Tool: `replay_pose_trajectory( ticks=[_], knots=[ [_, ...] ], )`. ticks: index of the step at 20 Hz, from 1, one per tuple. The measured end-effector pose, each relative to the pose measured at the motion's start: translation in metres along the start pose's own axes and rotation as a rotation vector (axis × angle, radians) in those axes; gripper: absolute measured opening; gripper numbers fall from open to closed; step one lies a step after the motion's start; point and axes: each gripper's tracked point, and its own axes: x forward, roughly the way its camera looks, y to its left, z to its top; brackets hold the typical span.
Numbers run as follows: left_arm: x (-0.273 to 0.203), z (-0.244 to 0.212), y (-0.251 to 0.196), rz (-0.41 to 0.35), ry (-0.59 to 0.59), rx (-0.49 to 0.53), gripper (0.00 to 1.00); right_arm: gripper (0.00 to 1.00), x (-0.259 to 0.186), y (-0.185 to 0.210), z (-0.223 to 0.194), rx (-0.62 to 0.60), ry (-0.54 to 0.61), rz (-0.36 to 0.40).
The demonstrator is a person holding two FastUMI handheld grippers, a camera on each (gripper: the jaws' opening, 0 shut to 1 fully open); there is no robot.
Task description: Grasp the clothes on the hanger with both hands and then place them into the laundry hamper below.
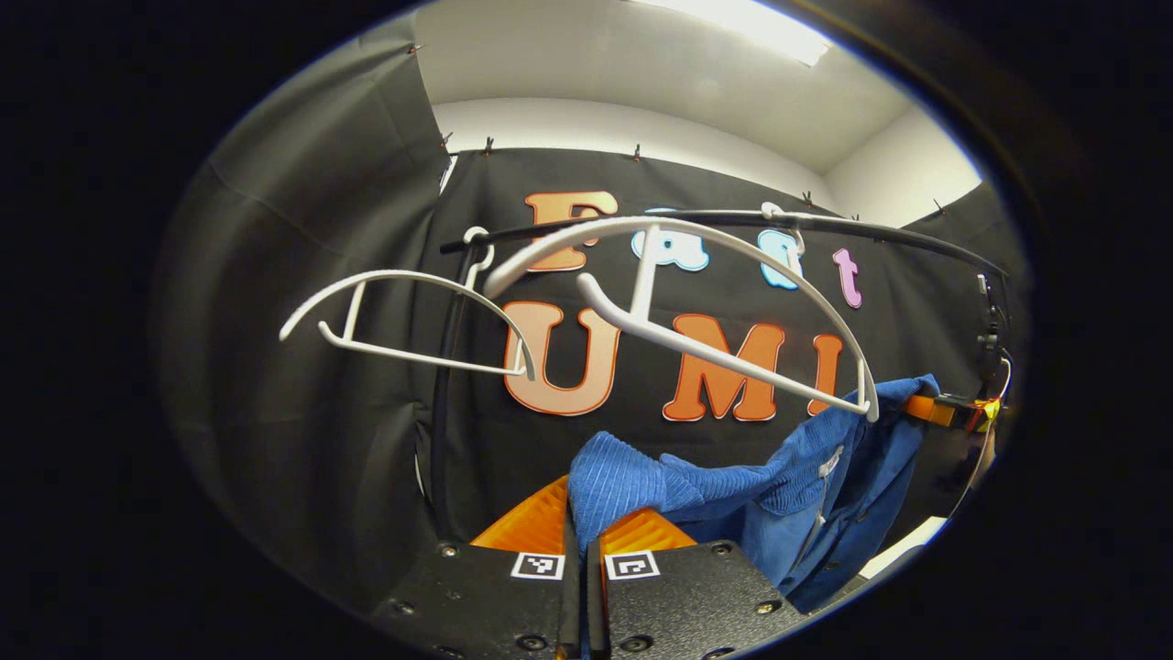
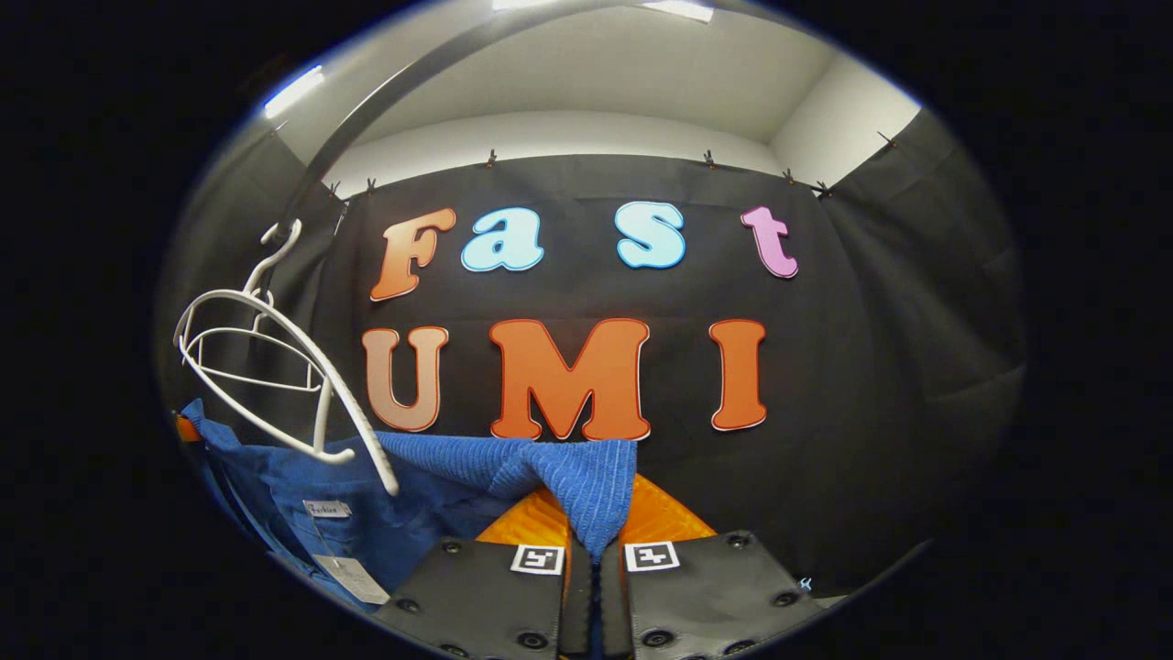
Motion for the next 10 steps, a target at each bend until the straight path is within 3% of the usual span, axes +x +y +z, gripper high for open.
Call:
replay_pose_trajectory(
  ticks=[5,10],
  knots=[
    [-0.007,-0.02,-0.021,-0.002,0.034,0.015,0.03,0.11,-0.015,-0.006,-0.007,-0.045,0.009,-0.004],
    [-0.018,-0.052,-0.033,0.004,0.104,-0.006,0.03,0.11,-0.023,-0.005,-0.039,-0.028,0.094,0.002]
  ],
)
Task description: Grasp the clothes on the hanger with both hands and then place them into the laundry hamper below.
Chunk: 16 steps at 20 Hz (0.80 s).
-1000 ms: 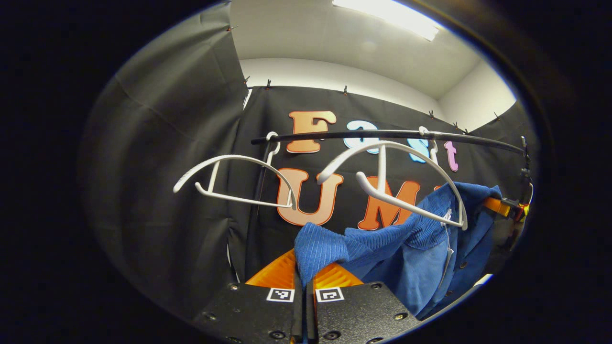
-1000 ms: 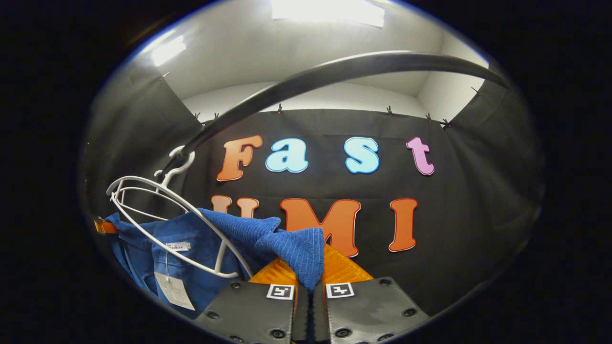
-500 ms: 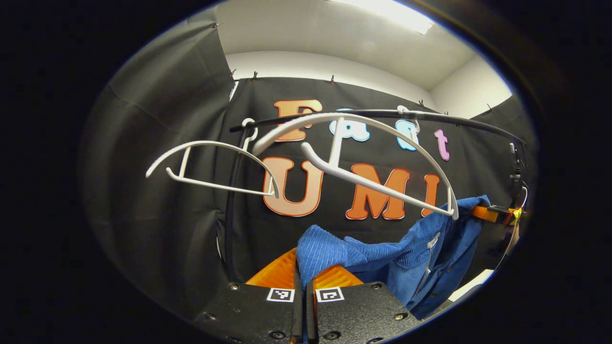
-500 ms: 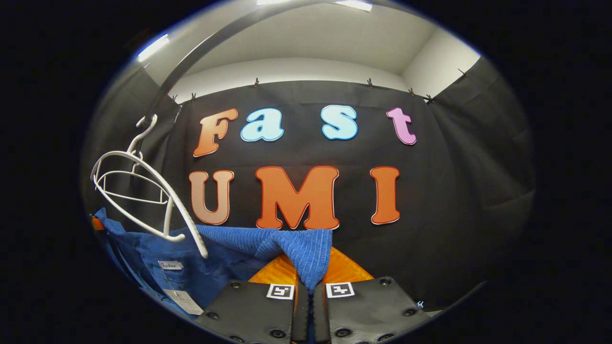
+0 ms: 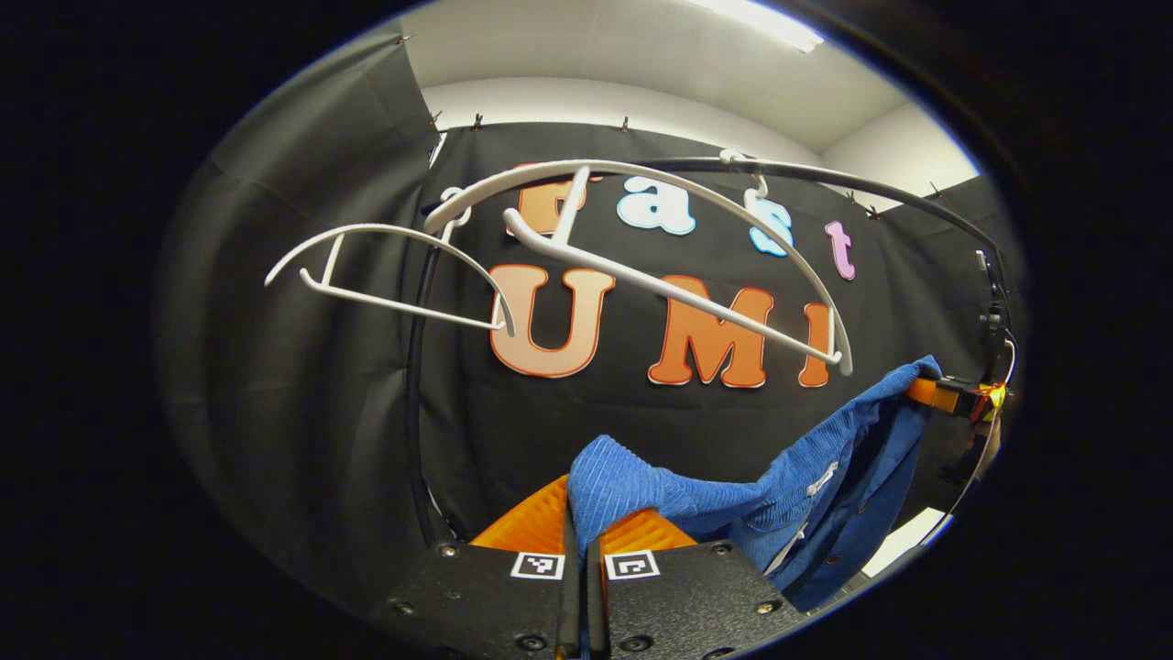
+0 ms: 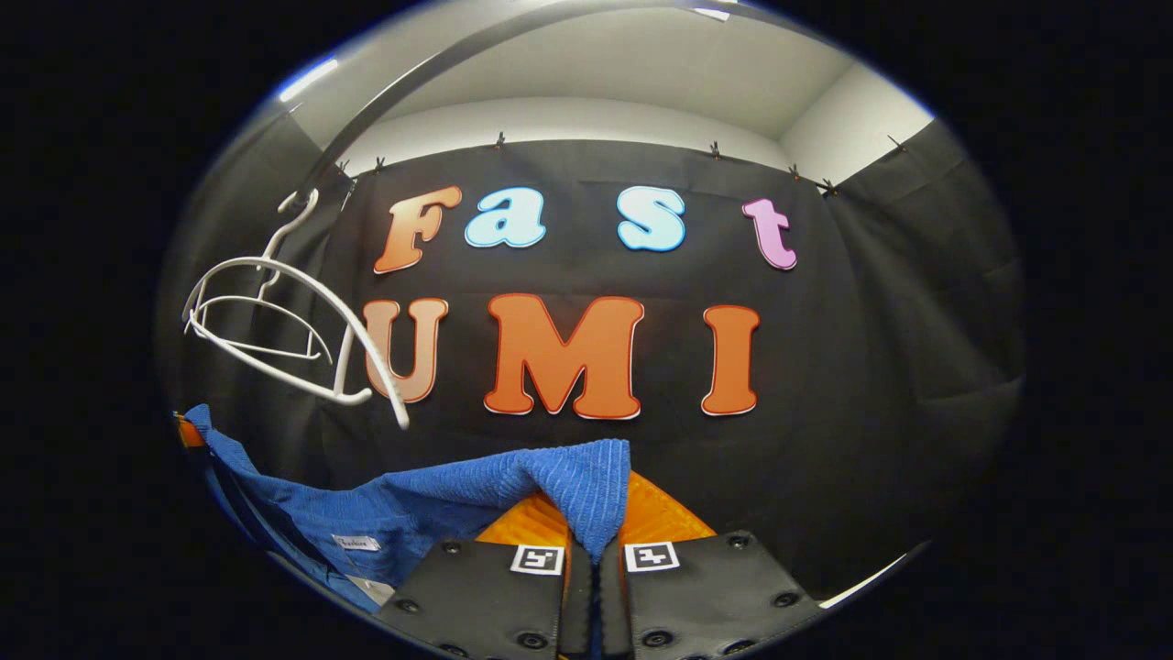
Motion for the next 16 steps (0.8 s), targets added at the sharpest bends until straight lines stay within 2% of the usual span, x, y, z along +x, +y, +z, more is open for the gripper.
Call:
replay_pose_trajectory(
  ticks=[5,11,16],
  knots=[
    [-0.004,-0.016,-0.026,-0.042,0.033,-0.055,0.03,0.11,-0.019,0.046,-0.023,0.009,0.058,0.146],
    [0.004,-0.046,-0.074,-0.124,0.105,-0.131,0.03,0.11,-0.039,0.125,-0.047,0.038,0.123,0.35],
    [0.004,-0.102,-0.106,-0.147,0.235,-0.182,0.04,0.11,-0.056,0.165,-0.114,0.105,0.301,0.433]
  ],
)
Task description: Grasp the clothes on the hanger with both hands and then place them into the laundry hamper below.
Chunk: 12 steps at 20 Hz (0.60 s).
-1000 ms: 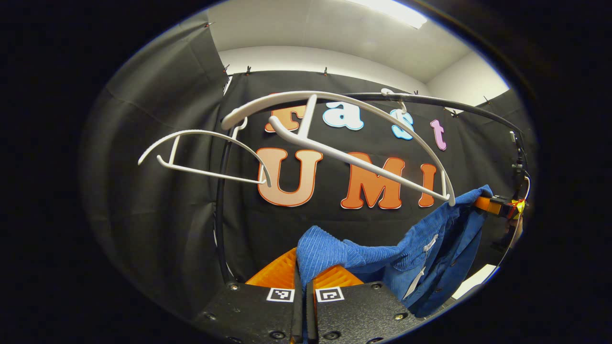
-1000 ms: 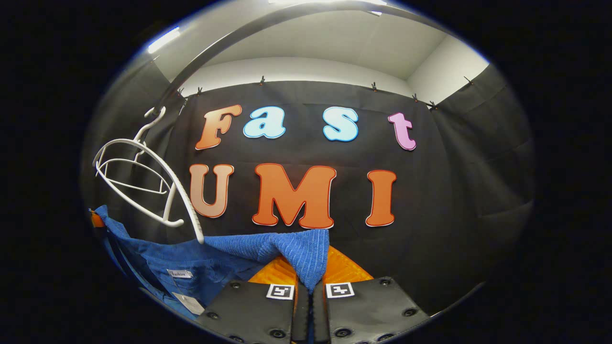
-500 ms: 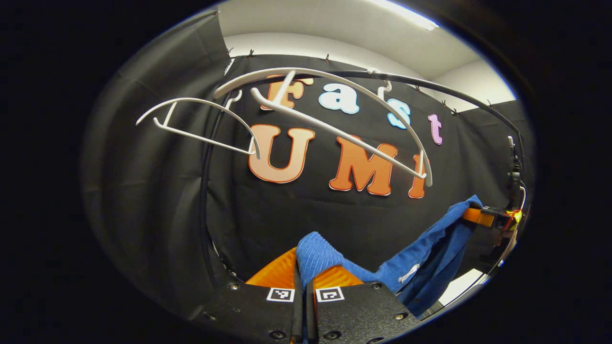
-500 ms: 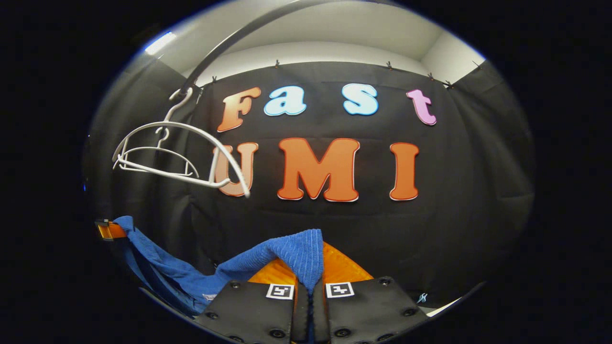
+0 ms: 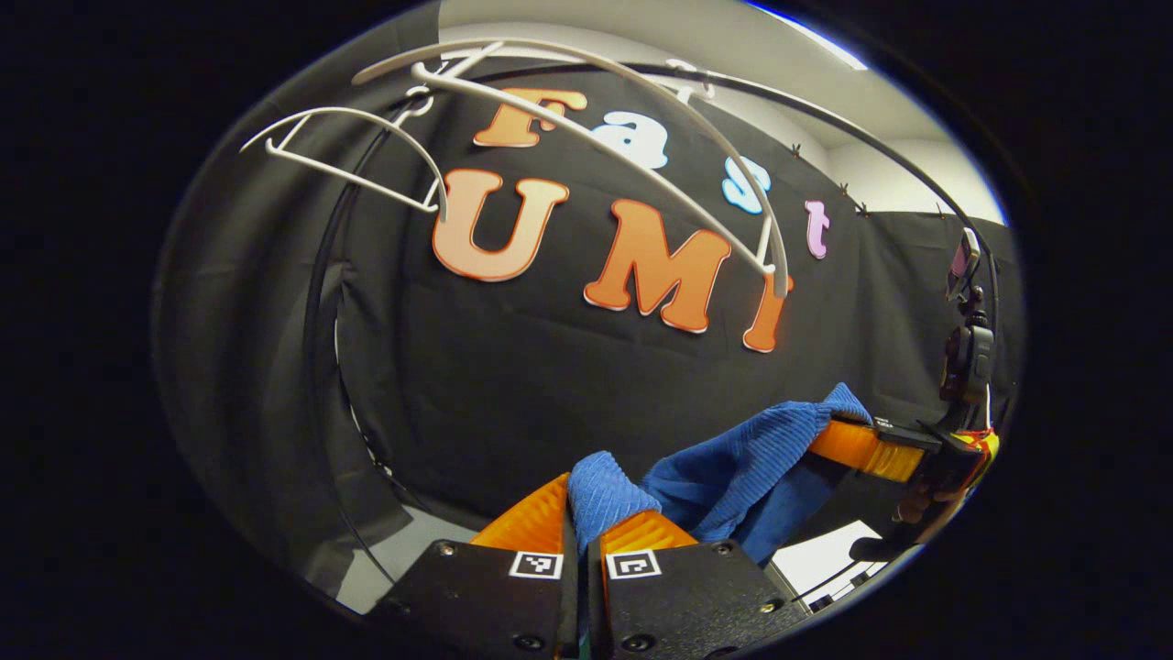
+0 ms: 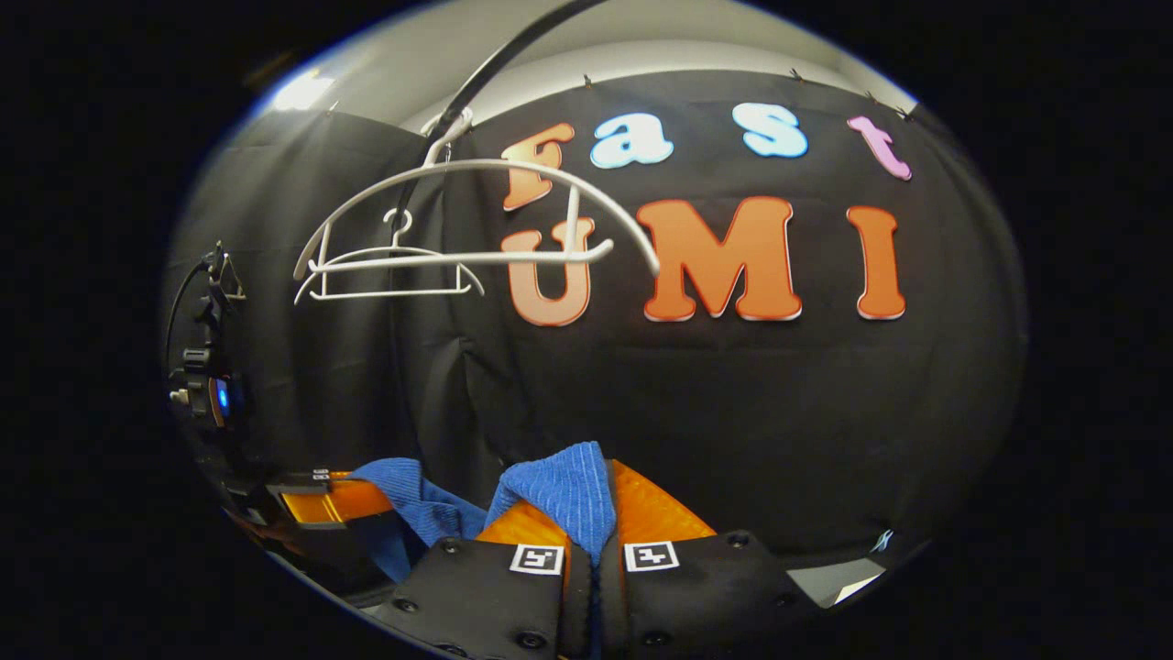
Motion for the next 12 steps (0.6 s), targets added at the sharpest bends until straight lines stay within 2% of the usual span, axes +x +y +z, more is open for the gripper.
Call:
replay_pose_trajectory(
  ticks=[6,12],
  knots=[
    [0.008,-0.094,-0.002,0.046,0.203,-0.146,0.04,0.11,0.025,-0.003,-0.123,0.087,0.269,-0.012],
    [-0.004,-0.201,0.014,0.168,0.476,-0.225,0.06,0.11,0.019,-0.004,-0.229,0.097,0.5,-0.028]
  ],
)
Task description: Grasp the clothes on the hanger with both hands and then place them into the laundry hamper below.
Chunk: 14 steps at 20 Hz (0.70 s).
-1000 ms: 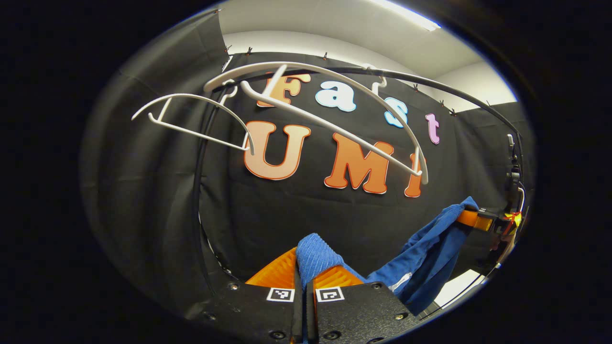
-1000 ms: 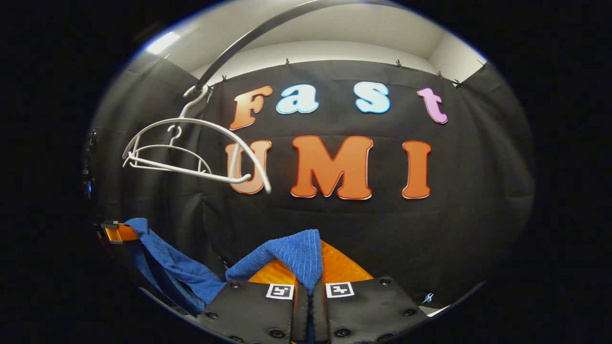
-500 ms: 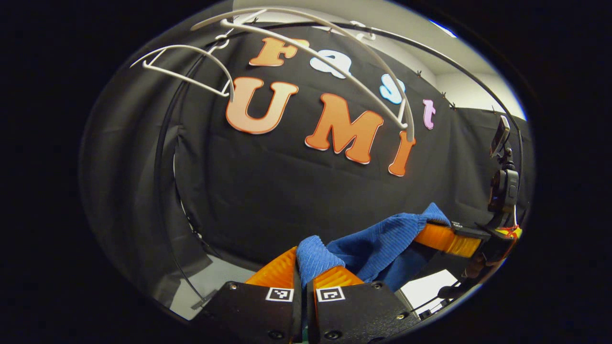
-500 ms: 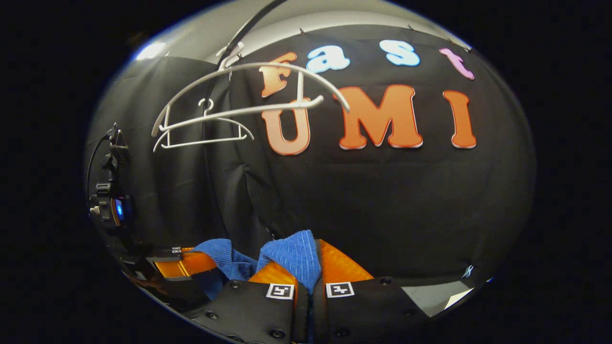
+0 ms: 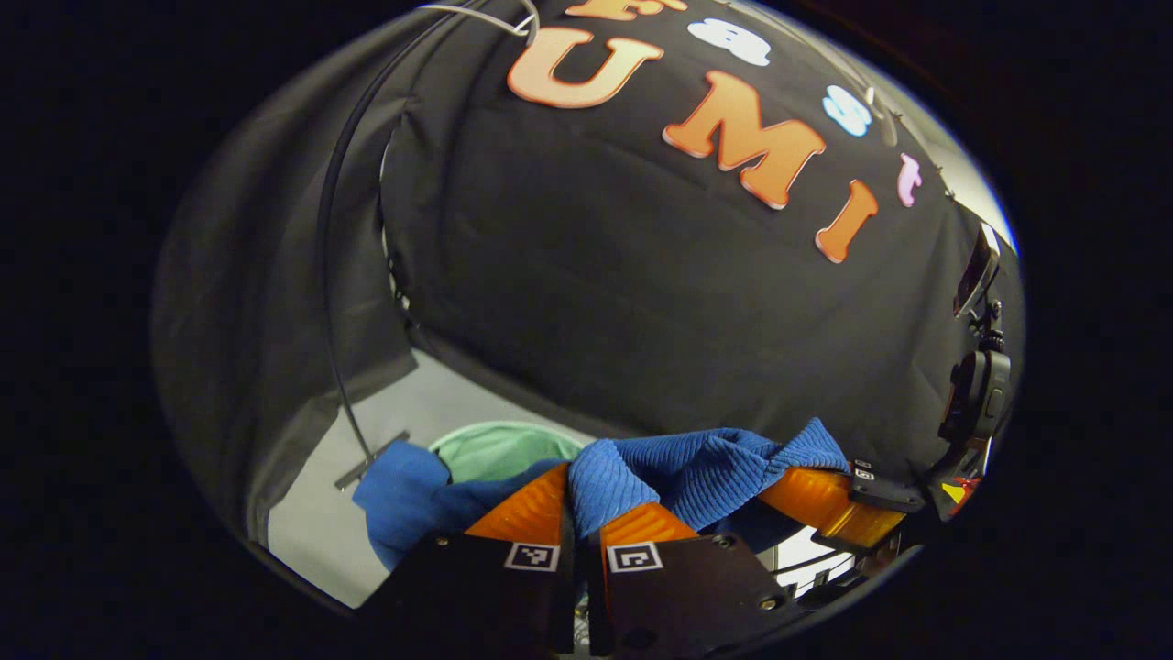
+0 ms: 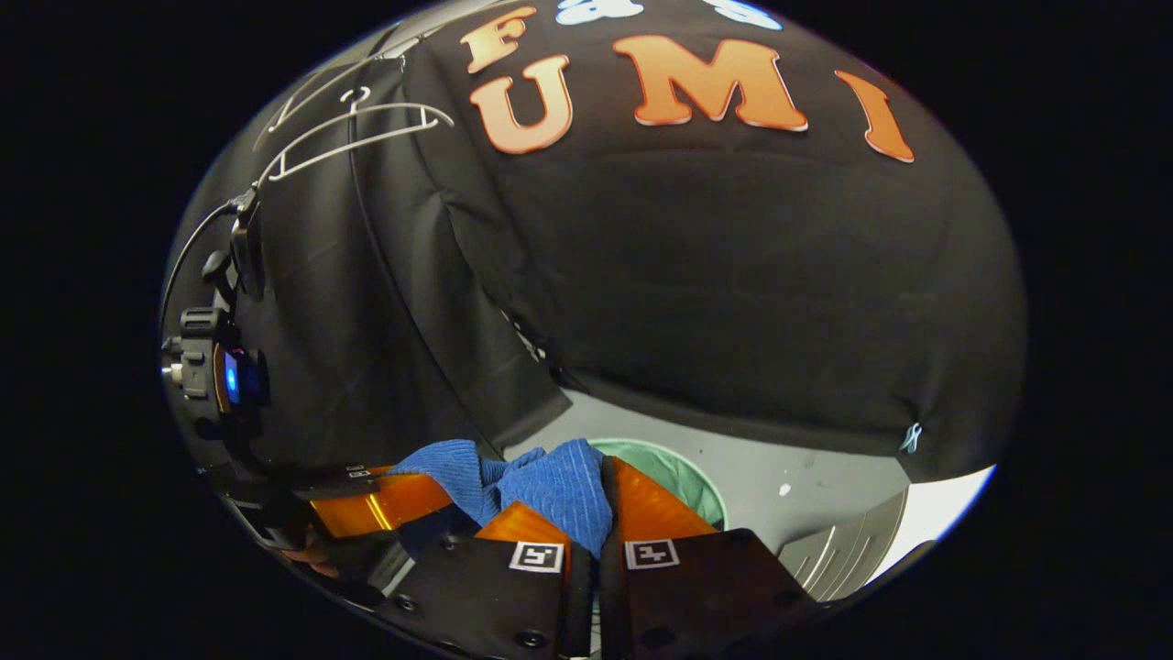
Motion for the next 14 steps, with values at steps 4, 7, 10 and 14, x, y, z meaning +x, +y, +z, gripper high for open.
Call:
replay_pose_trajectory(
  ticks=[4,7,10,14],
  knots=[
    [0.02,-0.037,0.022,0.076,0.1,-0.031,0.14,0.11,0.036,-0.008,-0.069,0.016,0.163,-0.027],
    [0.021,-0.068,0.034,0.093,0.162,-0.042,0.14,0.12,0.043,-0.016,-0.101,0.044,0.249,-0.048],
    [0.016,-0.084,0.035,0.073,0.189,-0.074,0.39,0.15,0.041,-0.016,-0.125,0.098,0.301,-0.01],
    [0.007,-0.101,0.06,0.181,0.243,-0.099,1.0,0.78,0.03,-0.023,-0.14,0.087,0.318,-0.032]
  ],
)
